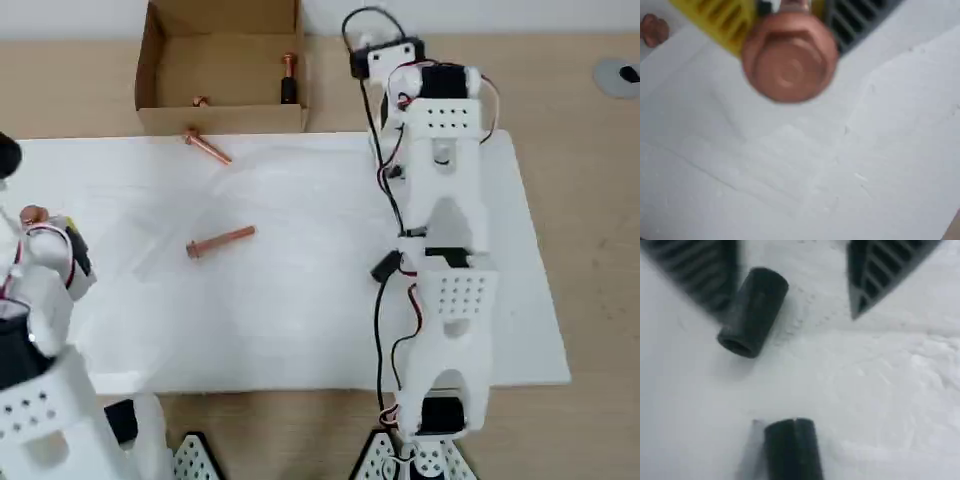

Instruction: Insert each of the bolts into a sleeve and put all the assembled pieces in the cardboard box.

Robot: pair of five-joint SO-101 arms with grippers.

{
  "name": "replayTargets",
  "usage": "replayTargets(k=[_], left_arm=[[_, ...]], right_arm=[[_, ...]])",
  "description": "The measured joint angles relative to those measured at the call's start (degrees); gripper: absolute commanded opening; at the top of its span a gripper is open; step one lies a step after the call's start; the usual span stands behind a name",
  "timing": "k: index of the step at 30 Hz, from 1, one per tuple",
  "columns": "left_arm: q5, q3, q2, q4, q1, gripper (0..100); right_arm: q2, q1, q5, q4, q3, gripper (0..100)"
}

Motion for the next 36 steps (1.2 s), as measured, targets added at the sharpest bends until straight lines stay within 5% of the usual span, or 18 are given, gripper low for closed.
replayTargets(k=[30,36], left_arm=[[1.7,13.3,-17.1,-9.1,0.3,1],[1.7,13.3,-17.1,-9.1,0.3,1]], right_arm=[[12.2,-1.8,1.7,-12.5,-0.1,23.7],[12.9,-1.5,1.7,-12.9,-1.0,9.5]])
